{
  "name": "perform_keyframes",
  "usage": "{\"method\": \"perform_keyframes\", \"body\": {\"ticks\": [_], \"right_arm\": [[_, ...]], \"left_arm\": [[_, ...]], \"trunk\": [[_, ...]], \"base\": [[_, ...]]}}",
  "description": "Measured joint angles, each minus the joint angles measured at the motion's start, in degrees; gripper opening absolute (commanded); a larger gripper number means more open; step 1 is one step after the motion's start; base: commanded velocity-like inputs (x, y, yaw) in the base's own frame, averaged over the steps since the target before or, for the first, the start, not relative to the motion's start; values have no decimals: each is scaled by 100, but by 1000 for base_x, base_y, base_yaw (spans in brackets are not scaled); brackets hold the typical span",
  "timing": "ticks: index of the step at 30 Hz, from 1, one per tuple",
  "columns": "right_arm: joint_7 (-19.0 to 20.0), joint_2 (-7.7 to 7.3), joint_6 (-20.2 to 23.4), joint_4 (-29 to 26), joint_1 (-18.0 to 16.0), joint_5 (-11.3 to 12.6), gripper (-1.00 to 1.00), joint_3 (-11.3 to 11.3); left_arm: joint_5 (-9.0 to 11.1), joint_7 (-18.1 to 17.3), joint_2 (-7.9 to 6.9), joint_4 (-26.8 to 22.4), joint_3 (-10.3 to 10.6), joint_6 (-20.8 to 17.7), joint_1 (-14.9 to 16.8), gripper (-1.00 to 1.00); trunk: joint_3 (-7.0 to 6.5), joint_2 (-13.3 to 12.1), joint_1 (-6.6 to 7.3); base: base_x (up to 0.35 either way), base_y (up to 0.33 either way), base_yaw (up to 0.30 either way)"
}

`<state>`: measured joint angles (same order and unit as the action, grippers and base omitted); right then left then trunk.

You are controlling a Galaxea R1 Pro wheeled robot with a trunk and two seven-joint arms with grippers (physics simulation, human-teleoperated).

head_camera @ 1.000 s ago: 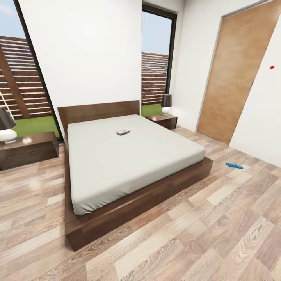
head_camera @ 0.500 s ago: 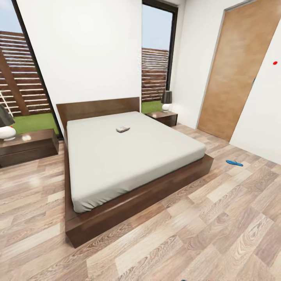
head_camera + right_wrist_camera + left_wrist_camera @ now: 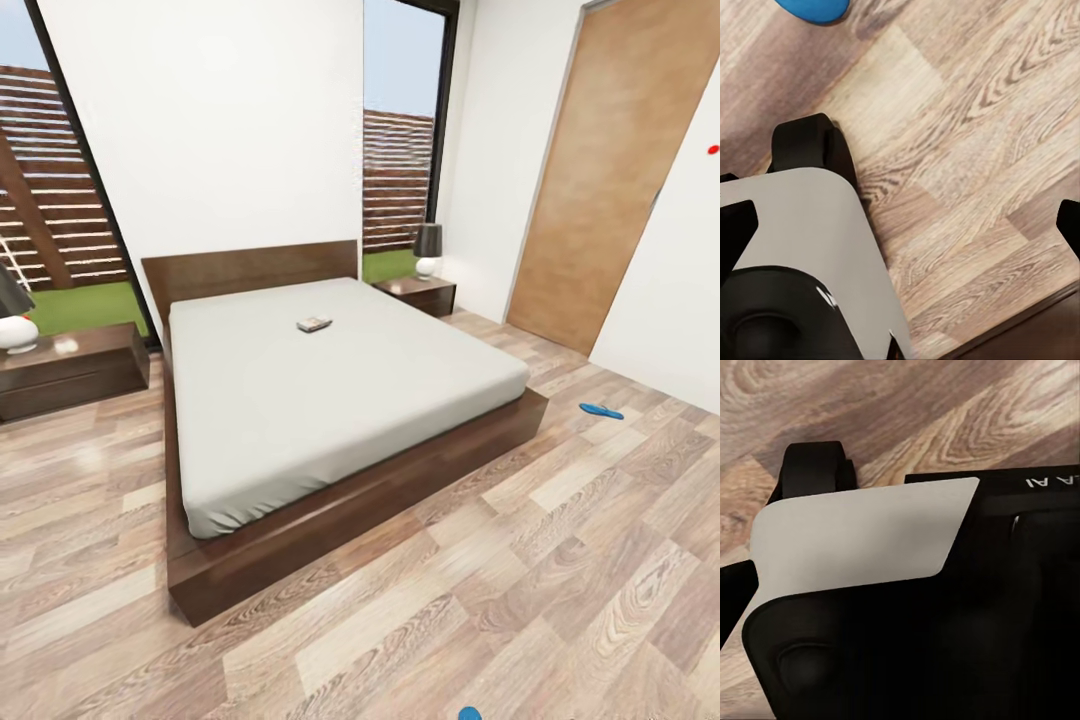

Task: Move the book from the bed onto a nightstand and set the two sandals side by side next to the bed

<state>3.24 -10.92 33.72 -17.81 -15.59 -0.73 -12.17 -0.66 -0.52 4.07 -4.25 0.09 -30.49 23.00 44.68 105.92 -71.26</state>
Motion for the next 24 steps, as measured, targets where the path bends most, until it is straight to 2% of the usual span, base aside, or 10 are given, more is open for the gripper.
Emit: {"method": "perform_keyframes", "body": {"ticks": [17, 24], "right_arm": [[-42, -10, 237, -108, -419, -9, 100, 208], [-54, -25, 366, -114, -604, -11, 100, 256]], "left_arm": [[-5, 5, 145, -37, -1, -253, 398, 100], [2, 7, 220, -38, -1, -493, 633, 100]], "trunk": [[157, 0, 0], [222, 0, 0]], "base": [[0, 0, 0], [0, 0, 0]]}}
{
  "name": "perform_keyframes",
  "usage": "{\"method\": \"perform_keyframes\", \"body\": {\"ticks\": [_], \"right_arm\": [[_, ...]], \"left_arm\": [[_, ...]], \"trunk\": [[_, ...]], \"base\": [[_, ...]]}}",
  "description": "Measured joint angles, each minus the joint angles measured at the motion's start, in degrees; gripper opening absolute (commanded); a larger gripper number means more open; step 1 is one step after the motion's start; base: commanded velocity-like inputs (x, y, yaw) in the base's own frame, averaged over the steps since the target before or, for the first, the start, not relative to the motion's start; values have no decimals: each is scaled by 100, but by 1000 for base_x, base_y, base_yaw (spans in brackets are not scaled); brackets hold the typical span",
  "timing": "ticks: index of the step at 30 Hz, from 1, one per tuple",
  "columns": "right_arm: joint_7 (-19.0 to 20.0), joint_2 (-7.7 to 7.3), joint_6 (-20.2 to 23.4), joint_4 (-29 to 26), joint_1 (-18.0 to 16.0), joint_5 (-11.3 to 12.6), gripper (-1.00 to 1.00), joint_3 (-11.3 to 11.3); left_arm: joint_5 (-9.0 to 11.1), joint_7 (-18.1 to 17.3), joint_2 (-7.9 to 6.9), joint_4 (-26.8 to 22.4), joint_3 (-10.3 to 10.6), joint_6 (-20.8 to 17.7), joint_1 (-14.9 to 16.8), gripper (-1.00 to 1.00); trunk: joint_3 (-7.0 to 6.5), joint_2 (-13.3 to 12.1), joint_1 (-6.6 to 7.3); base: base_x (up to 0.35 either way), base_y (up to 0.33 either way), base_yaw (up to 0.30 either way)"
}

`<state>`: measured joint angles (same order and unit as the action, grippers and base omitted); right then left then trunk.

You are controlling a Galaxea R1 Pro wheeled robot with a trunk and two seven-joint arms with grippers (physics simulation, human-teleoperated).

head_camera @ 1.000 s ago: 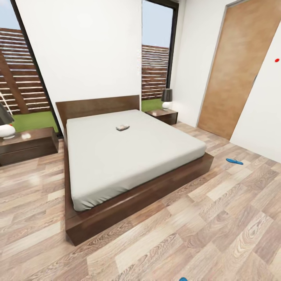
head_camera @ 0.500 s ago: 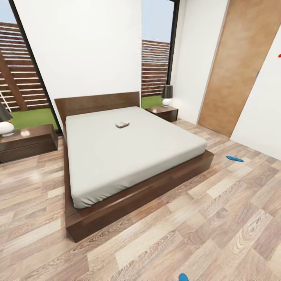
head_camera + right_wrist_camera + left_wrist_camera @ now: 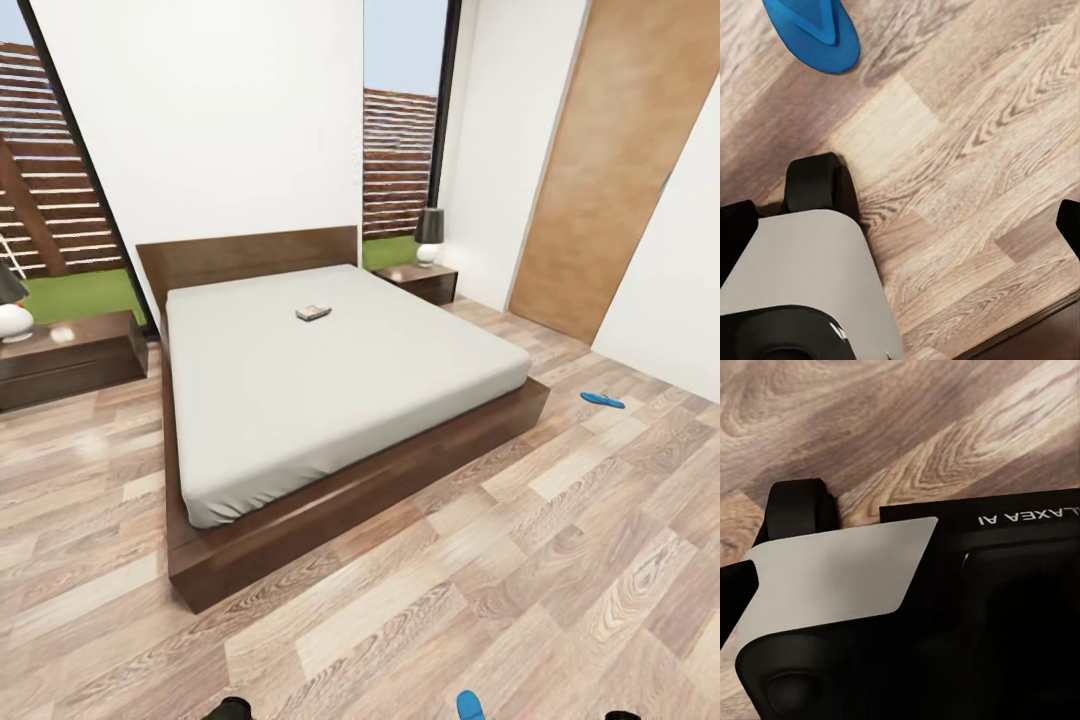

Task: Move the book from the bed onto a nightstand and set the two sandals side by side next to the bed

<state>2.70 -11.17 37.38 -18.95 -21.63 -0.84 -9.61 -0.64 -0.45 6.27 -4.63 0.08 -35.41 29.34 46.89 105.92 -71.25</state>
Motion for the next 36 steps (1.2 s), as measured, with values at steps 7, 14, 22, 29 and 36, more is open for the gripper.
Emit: {"method": "perform_keyframes", "body": {"ticks": [7, 14, 22, 29, 36], "right_arm": [[-6, 19, 62, -1, -169, 6, 100, 97], [-1, 45, 83, 4, -314, 20, 100, 317], [22, 98, 90, 2, -391, 24, 100, 438], [34, 132, 92, 5, -470, 23, 100, 475], [47, 138, 89, 11, -500, 23, 100, 493]], "left_arm": [[11, -7, 41, -5, -5, -156, 162, 100], [20, 6, 58, -2, -7, -205, 220, 100], [30, 21, 36, -1, -12, -214, 235, 100], [35, 9, 15, -1, -20, -219, 238, 100], [35, 18, 22, -1, -25, -216, 239, 100]], "trunk": [[64, 0, 0], [129, 0, 0], [203, 0, 0], [268, 0, 0], [332, 0, 0]], "base": [[0, 0, 0], [0, 0, 0], [0, 0, 0], [0, 0, 0], [0, 0, 0]]}}
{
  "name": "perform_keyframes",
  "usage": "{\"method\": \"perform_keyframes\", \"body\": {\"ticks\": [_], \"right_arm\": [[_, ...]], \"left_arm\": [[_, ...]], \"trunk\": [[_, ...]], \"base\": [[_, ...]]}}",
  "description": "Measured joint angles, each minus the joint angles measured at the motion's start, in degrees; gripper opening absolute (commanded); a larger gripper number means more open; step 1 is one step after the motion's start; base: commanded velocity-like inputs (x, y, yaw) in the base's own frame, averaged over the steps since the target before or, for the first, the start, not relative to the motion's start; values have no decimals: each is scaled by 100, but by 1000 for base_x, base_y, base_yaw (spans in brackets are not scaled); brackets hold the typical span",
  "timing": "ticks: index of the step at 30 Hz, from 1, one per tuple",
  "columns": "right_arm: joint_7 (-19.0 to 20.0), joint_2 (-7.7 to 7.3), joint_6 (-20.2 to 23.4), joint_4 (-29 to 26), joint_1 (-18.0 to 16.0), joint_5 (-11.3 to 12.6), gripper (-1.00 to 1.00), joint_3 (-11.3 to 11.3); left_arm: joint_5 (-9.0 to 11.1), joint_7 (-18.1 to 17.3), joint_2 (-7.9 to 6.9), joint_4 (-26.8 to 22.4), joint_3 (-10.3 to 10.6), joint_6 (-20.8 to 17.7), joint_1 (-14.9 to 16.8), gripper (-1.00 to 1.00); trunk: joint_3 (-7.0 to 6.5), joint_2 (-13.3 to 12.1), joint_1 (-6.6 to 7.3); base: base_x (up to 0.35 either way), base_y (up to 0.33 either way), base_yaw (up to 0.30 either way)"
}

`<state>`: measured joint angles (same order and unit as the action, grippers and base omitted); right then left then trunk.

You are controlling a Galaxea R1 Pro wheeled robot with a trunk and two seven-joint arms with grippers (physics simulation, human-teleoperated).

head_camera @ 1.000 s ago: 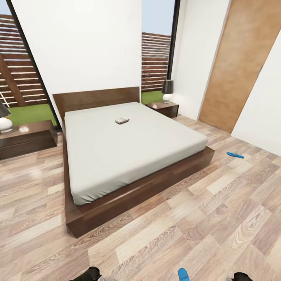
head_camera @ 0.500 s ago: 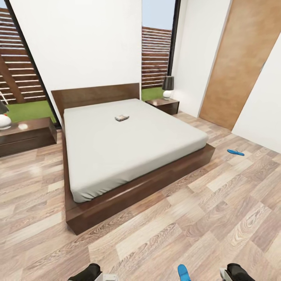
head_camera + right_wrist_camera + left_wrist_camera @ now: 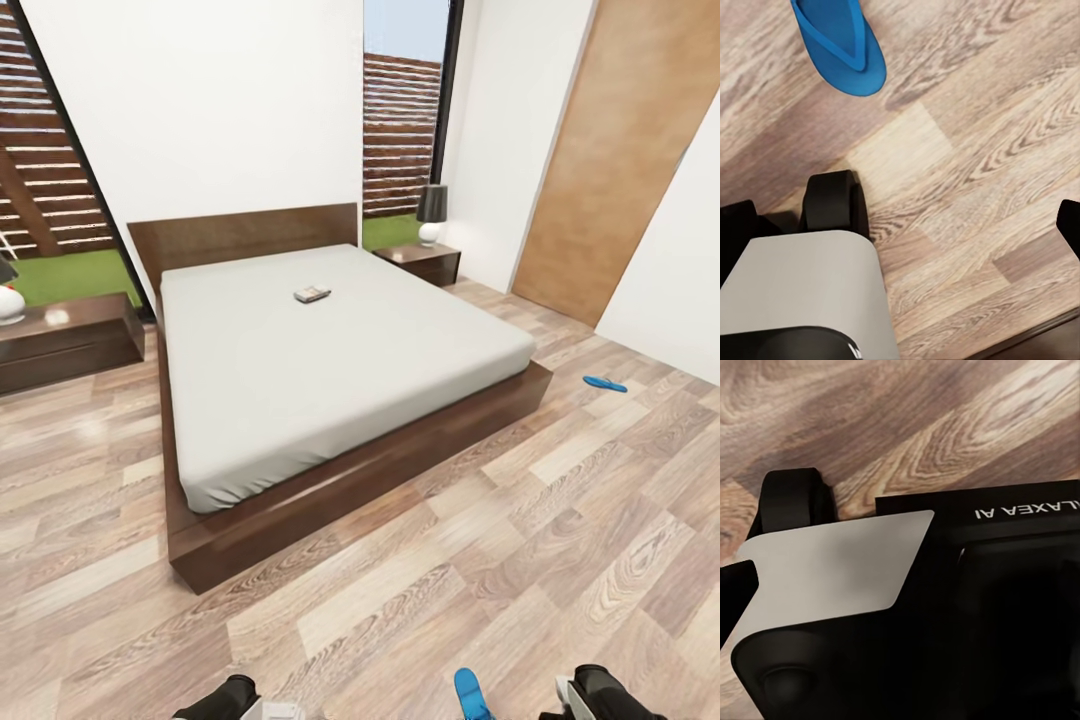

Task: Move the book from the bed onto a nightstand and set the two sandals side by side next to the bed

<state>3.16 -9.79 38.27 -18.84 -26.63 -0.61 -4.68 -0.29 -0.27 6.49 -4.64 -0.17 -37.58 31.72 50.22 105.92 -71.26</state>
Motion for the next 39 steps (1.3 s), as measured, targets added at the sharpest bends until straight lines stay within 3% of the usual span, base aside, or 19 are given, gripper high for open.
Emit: {"method": "perform_keyframes", "body": {"ticks": [22, 39], "right_arm": [[14, 3, -5, 13, -15, 0, 100, 135], [-9, 10, -5, 13, -10, 0, 100, 148]], "left_arm": [[-2, 7, -28, 0, 14, 117, -24, 100], [-3, 28, -34, 0, 25, 123, -26, 100]], "trunk": [[202, 0, 0], [598, 681, -373]], "base": [[0, 0, 0], [0, 0, 0]]}}
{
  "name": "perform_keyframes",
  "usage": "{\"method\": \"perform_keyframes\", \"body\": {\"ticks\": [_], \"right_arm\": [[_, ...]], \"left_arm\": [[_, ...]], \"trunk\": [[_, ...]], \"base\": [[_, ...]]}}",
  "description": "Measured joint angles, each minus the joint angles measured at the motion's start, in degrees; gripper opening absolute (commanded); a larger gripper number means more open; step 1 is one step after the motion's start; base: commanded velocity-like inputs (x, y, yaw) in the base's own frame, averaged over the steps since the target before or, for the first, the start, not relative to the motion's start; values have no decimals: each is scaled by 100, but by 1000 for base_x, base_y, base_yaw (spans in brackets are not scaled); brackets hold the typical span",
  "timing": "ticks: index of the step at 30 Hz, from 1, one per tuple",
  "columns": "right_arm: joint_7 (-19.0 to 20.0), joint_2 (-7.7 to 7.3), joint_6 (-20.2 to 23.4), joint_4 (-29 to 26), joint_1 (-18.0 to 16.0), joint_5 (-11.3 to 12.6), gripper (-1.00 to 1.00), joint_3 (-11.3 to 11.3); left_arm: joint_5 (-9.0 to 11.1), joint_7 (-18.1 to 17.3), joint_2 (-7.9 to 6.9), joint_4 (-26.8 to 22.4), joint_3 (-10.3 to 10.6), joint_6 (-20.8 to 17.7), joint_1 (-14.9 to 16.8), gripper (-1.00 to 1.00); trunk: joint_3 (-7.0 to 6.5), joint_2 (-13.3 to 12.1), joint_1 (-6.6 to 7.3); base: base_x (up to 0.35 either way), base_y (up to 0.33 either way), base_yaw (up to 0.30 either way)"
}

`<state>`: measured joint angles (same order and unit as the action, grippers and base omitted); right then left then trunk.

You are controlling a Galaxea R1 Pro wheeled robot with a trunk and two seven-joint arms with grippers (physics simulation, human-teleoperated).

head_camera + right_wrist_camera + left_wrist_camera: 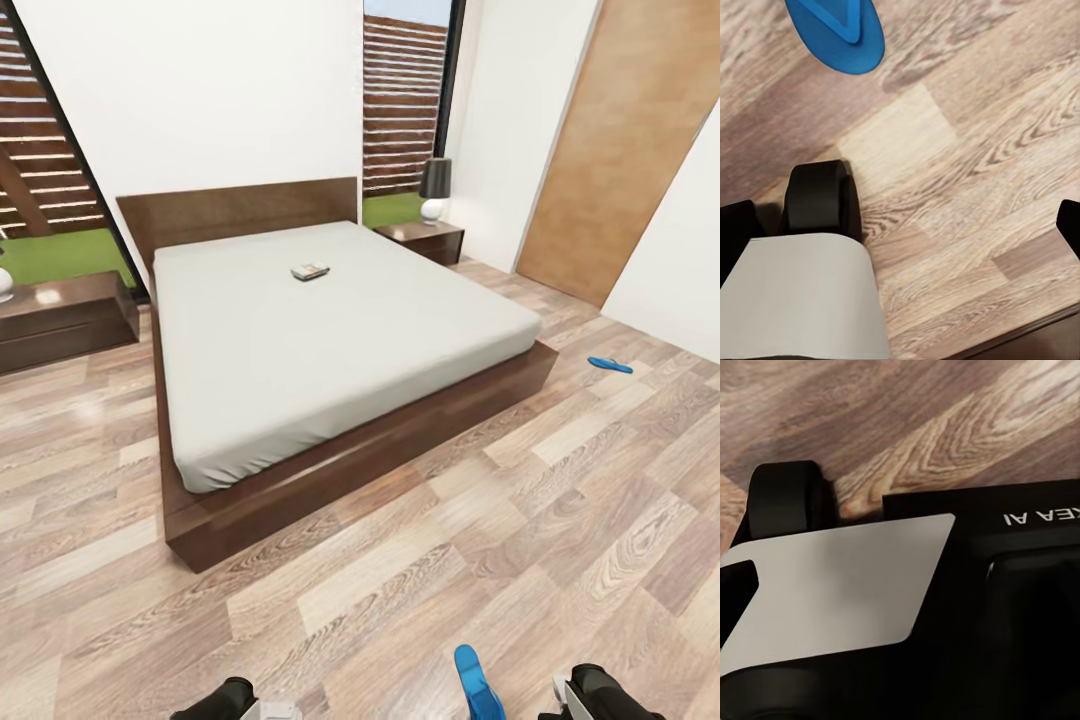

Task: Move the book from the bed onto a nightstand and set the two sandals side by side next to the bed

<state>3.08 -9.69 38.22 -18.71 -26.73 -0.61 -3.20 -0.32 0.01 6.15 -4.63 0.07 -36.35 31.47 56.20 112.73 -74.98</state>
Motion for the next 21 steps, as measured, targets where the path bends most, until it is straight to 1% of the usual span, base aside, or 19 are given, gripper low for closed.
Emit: {"method": "perform_keyframes", "body": {"ticks": [7, 21], "right_arm": [[-12, 6, 0, 0, 1, 0, 100, 1], [-25, 6, -5, -5, 1, -1, 100, 4]], "left_arm": [[0, -1, 0, 0, 1, 0, 0, 100], [1, -37, 0, 0, -3, 4, 0, 100]], "trunk": [[132, 281, -154], [135, 282, -154]], "base": [[0, 0, 0], [0, 0, 0]]}}
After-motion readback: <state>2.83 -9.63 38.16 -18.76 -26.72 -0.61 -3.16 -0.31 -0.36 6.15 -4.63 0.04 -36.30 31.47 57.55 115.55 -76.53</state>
